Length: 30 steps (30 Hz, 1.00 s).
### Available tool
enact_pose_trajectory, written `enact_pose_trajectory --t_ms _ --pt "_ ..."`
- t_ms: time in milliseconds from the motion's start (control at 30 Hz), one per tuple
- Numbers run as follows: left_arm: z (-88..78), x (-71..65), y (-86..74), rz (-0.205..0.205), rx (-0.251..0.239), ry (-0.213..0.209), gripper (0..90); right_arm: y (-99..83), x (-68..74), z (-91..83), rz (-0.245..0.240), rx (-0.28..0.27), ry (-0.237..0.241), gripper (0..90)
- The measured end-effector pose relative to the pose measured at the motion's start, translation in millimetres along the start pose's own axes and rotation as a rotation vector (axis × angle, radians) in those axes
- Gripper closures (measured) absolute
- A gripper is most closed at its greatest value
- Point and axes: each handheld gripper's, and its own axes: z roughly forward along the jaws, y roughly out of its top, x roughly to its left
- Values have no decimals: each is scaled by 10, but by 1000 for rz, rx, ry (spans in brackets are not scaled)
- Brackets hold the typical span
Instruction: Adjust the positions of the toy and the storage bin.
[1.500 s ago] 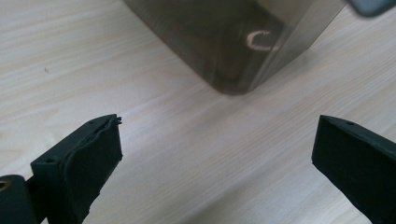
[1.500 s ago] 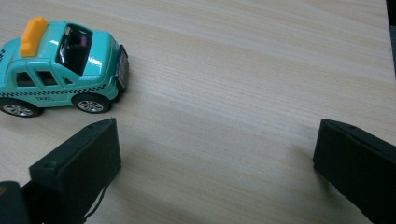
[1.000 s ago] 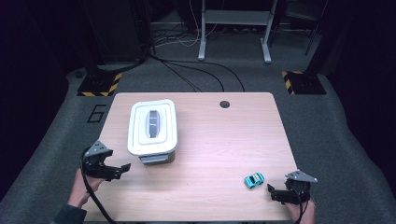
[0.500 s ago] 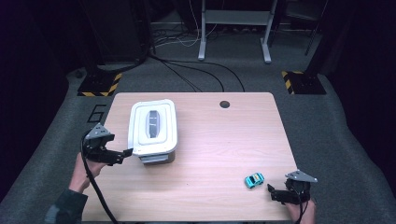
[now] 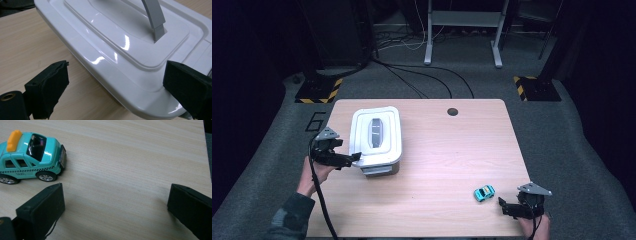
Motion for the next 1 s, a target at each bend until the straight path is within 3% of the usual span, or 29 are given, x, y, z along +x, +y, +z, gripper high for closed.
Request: enact_pose_trajectory --t_ms 233,267,300,600,833,1000 --pt "72 -72 -19 -69 -6 -29 131 -1 1 -1 -1 -1 -2 6" --pt "72 -72 -19 -69 -6 -29 132 -1 1 -1 0 -1 -2 6" --pt "85 -118 -13 -68 -6 3 132 -1 2 -1 2 0 -2 6" --pt "100 -230 -20 -108 -14 41 119 -1 2 -1 2 -1 -2 7" --pt "112 -379 -19 -134 -16 42 101 -1 1 -1 0 -1 -2 7" --pt "112 -520 -24 -130 -14 20 92 -1 1 -1 0 -1 -2 7"
